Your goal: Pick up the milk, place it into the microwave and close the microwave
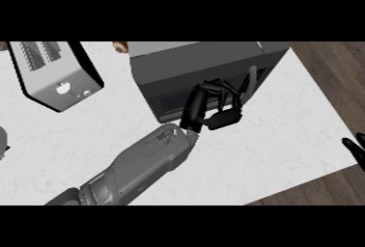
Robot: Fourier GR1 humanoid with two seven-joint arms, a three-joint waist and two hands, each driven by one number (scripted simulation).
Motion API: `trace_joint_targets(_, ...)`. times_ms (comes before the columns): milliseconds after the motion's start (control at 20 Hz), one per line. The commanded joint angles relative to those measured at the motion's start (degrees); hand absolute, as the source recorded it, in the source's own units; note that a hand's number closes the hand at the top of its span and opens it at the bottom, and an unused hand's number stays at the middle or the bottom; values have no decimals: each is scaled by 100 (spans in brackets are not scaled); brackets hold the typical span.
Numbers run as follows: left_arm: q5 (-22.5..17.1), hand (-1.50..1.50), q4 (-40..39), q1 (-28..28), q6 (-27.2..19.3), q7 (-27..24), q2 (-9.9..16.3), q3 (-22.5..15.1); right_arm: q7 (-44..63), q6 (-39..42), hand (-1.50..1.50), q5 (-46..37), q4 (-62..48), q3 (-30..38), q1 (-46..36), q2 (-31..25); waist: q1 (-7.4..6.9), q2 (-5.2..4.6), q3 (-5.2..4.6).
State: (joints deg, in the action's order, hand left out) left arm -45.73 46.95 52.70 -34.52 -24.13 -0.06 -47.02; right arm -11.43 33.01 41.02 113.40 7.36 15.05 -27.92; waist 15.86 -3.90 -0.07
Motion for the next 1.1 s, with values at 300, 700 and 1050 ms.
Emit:
trace_joint_targets(300,-353,150,-612,314,-172,-448,5,363,106,271,-150,257,206,-107,-50,-193,62,-106,-7)
trace_joint_targets(700,-548,150,-708,361,-204,-622,5,299,224,308,-150,446,354,-130,-110,-334,88,-155,-12)
trace_joint_targets(1050,-709,150,-741,308,-262,-902,5,272,244,290,-150,593,439,-83,-68,-365,170,-154,-11)
